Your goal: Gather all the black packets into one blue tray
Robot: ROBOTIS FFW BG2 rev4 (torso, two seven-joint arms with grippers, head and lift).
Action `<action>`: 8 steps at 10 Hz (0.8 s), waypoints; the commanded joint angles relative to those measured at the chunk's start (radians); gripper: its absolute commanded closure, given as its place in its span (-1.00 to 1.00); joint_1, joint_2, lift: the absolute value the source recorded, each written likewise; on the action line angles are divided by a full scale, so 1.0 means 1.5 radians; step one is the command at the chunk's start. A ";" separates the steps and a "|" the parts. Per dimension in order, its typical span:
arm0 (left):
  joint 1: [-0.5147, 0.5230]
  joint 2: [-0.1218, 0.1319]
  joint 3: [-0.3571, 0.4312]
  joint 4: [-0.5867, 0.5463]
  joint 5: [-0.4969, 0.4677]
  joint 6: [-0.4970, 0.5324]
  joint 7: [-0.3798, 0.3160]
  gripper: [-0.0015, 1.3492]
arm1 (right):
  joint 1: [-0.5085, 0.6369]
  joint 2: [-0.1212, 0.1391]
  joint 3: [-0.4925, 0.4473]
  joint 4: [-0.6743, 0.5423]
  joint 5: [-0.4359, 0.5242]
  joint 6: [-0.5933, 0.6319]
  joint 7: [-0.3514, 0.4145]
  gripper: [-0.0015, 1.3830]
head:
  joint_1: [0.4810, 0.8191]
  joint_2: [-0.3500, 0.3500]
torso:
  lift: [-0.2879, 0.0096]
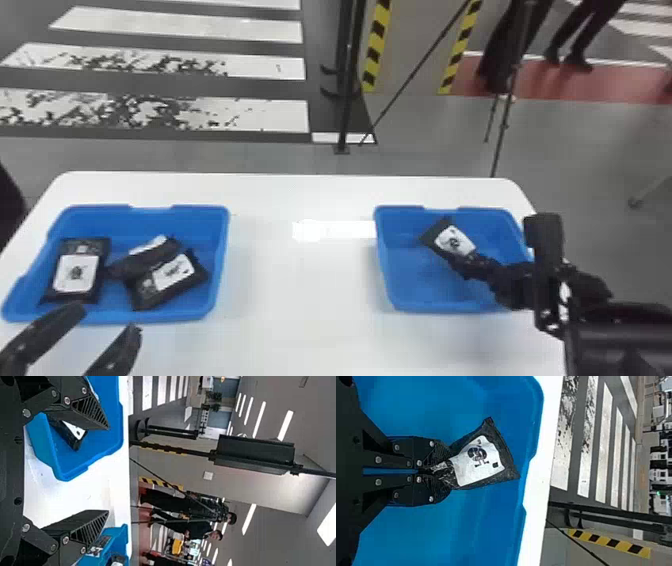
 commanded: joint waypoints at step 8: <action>-0.303 0.042 -0.113 0.106 0.075 0.270 -0.138 -0.53 | 0.206 0.019 0.121 -0.398 -0.091 0.039 0.019 0.85 | 0.27 -0.11 | 0.20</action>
